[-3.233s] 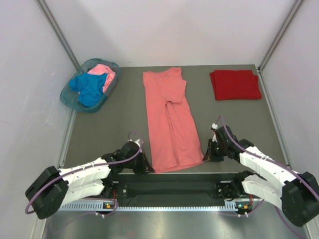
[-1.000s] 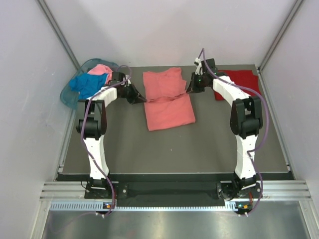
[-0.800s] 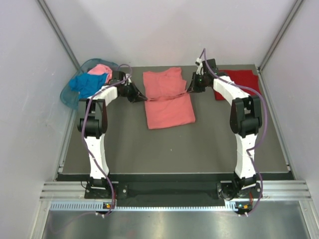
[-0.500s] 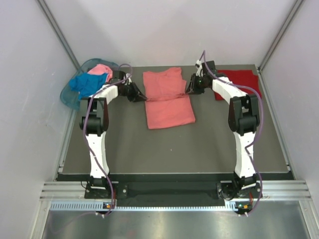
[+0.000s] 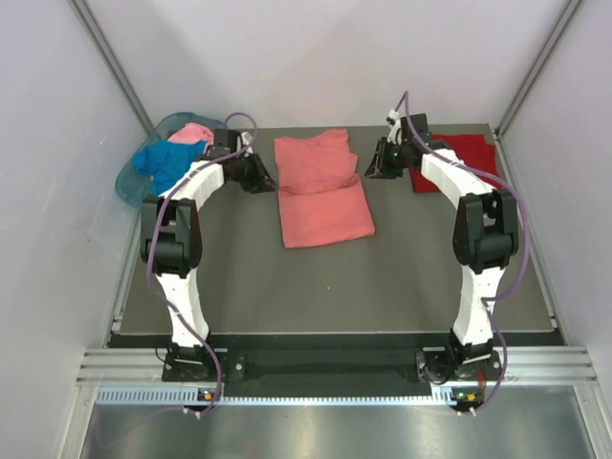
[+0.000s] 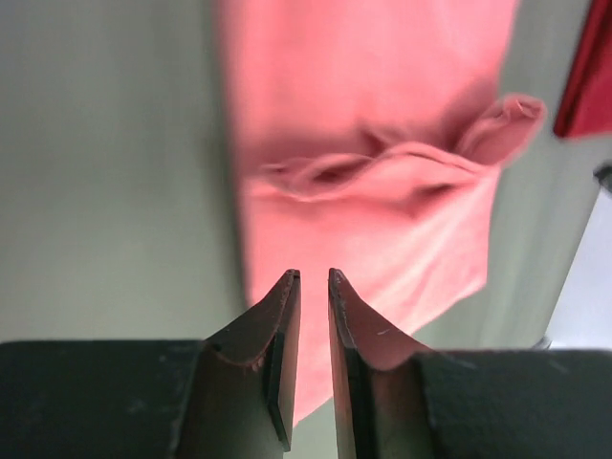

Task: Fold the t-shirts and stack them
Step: Fold the tshirt

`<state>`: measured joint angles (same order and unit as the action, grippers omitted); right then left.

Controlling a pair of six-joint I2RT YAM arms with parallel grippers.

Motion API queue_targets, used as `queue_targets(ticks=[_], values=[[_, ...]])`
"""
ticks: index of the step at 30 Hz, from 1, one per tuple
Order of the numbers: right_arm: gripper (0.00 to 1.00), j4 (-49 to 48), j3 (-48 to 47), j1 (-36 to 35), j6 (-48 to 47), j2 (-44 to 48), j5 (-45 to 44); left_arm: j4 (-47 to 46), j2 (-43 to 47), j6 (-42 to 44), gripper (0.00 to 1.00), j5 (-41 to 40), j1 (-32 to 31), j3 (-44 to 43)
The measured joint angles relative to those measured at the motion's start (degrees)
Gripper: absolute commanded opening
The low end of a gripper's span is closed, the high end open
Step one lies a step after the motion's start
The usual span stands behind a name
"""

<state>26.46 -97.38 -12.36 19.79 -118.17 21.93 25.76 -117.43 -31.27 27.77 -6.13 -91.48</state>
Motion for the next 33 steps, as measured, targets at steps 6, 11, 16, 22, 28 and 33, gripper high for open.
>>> queue_targets(ticks=[6,11,16,22,28,33], values=[[0.37,-0.76,0.15,-0.28,-1.86,-0.26,3.13,1.16,-2.82,6.16,0.33,1.14,-3.72,-2.4],[0.4,-0.81,-2.47,0.2,-12.63,-3.52,9.55,2.89,-4.98,16.11,0.43,0.07,-1.99,-5.77],[0.47,-1.55,-5.92,1.38,-23.93,-8.15,15.41,2.84,-4.98,25.81,0.46,1.4,-0.04,-6.6],[0.5,-3.67,-4.26,2.6,-37.18,-8.74,18.49,4.57,-6.56,34.95,0.47,4.76,-0.26,-9.57],[0.49,-5.75,-3.21,2.8,-47.39,-8.74,20.22,6.82,-9.46,40.59,0.49,6.27,-0.57,-12.11],[0.47,-5.75,-3.21,2.84,-57.75,-8.74,24.98,9.05,-13.22,43.41,0.49,6.95,-0.72,-16.35]])
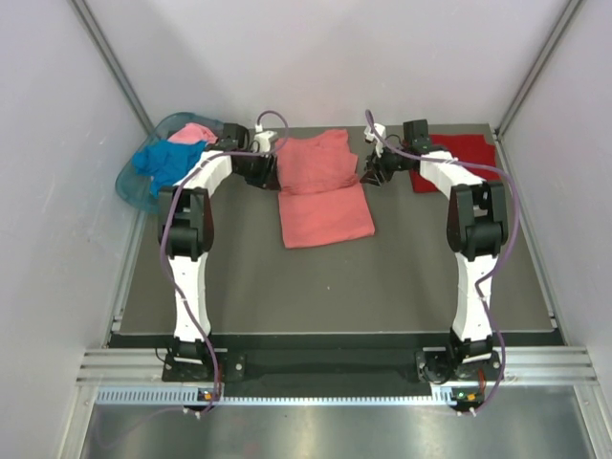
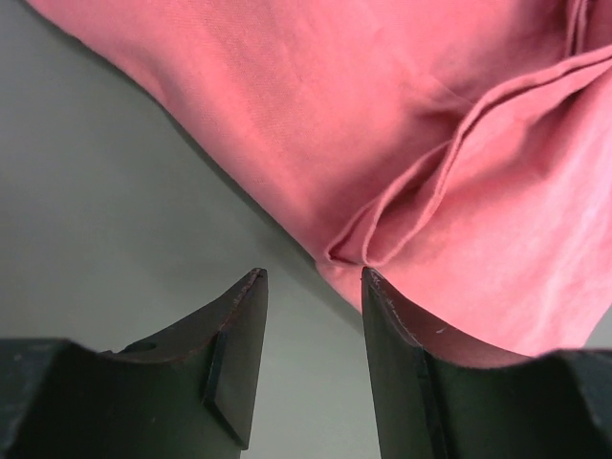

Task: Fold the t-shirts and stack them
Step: Fold the tshirt

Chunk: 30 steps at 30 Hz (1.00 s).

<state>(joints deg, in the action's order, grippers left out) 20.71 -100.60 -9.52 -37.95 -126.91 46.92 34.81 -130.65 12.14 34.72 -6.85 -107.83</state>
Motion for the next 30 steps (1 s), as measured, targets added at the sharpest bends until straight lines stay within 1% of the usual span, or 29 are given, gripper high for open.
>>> queue_targets(ticks=[11,19,22,25,30], values=[[0.45,0.11,-3.37,0.02,-7.28,-2.56,3.87,2.08,-3.02,1.68,0.48,0.39,-0.68,-4.74],[0.45,2.78,-4.52,-0.11,-14.05,-4.79,3.87,2.67,-4.0,2.89,0.49,-0.52,-1.92,-6.47],[0.47,3.02,-4.59,-0.33,-15.72,-4.96,3.85,2.99,-4.26,3.1,0.49,-1.14,-2.21,-6.51],[0.49,3.43,-5.68,-0.55,-17.03,-5.42,3.8,3.19,-4.68,3.32,0.47,-1.36,-2.25,-6.78],[0.5,5.07,-7.54,-1.01,-20.06,-6.19,3.78,3.93,-4.96,3.91,0.4,-1.9,-2.23,-7.48]])
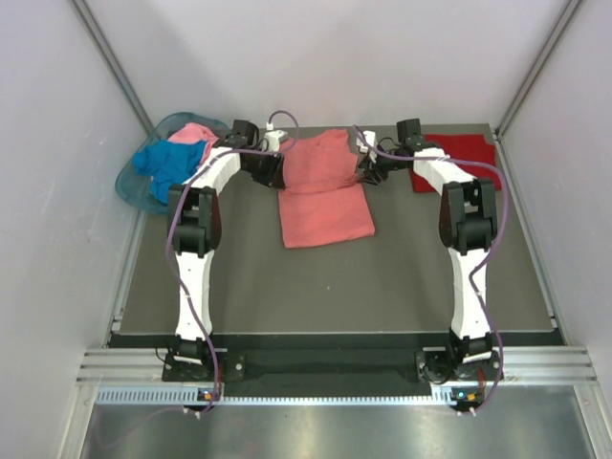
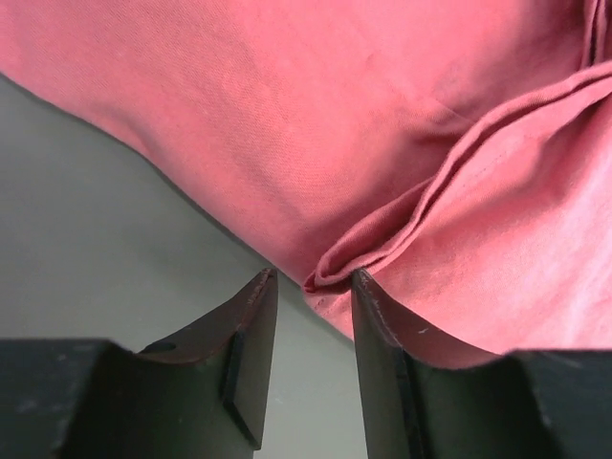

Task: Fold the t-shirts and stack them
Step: Fold the tshirt

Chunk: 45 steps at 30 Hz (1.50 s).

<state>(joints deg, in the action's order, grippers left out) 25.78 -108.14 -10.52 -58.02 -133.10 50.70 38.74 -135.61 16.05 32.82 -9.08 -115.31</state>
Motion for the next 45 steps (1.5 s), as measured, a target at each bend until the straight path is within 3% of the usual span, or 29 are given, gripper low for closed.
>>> queue_targets(ticks=[6,9,11,12,13,30,32,33,36,45], values=[[0.49,1.73,-0.83,-0.79,-2.29,-0.72,-0.07,0.09,0.0,0.42,0.29,-0.59,-0.02,-1.03],[0.42,2.16,-1.07,-1.22,-2.97,-0.72,-0.04,0.13,0.0,0.39,0.21,-0.72,0.0,-1.05],[0.24,2.36,-1.2,-1.49,-3.45,-0.72,-0.04,0.15,0.0,0.33,0.11,-0.76,0.0,-1.05],[0.14,2.71,-1.38,-1.6,-3.63,-0.72,-0.04,0.2,0.0,0.2,0.0,-0.83,0.0,-1.05],[0.0,2.75,-1.49,-1.66,-3.85,-0.83,0.02,0.24,0.0,0.04,0.0,-0.96,0.0,-1.05],[0.0,2.12,-1.4,-1.18,-3.74,-1.25,-1.4,0.35,-0.02,-1.4,0.0,-5.42,0.79,-1.07],[0.0,1.79,-1.36,-1.09,-3.45,-1.25,-1.4,0.37,-0.02,-1.55,0.13,-5.44,1.07,-1.07],[0.0,1.6,-1.36,-1.07,-3.34,-1.25,-1.42,0.35,-0.02,-1.25,0.28,-5.14,1.16,-1.07],[0.0,0.96,-1.36,-0.98,-2.97,-1.25,-1.4,0.37,-0.02,-0.57,0.39,-3.06,1.33,-1.05],[0.0,-0.09,-1.36,-0.96,-1.84,-1.25,-1.33,5.2,-1.95,1.44,0.47,0.94,1.38,-5.73]])
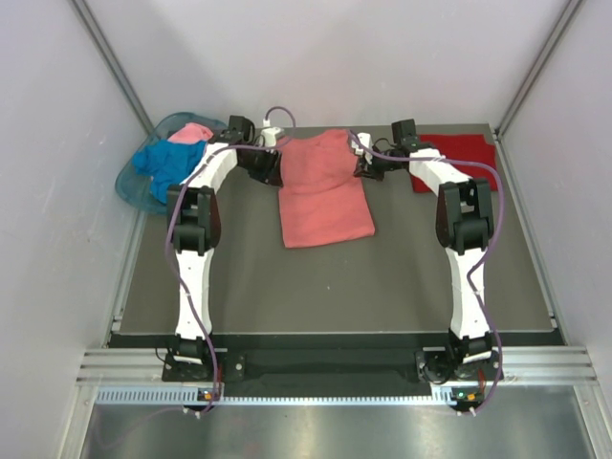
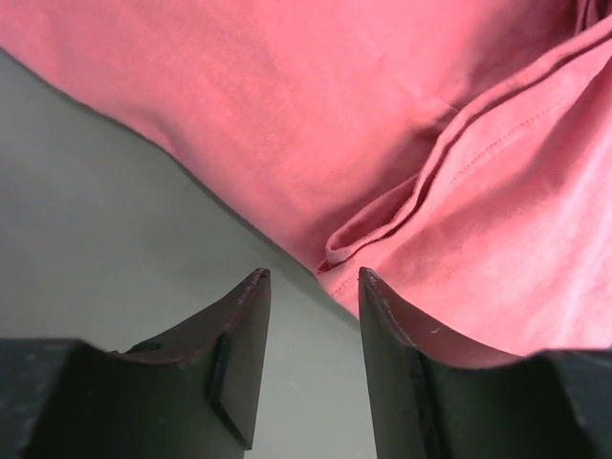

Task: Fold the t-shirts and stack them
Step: Fold the tshirt

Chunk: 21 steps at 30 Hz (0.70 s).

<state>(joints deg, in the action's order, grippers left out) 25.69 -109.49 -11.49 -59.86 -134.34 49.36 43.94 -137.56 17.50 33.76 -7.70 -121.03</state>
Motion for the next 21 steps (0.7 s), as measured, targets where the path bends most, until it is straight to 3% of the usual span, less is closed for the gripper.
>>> queue_targets(ticks=[21], values=[[0.0,-0.83,0.37,0.0,0.17,0.0,-0.02,1.31,-3.3,0.37,0.46,3.34,0.07,-1.77]])
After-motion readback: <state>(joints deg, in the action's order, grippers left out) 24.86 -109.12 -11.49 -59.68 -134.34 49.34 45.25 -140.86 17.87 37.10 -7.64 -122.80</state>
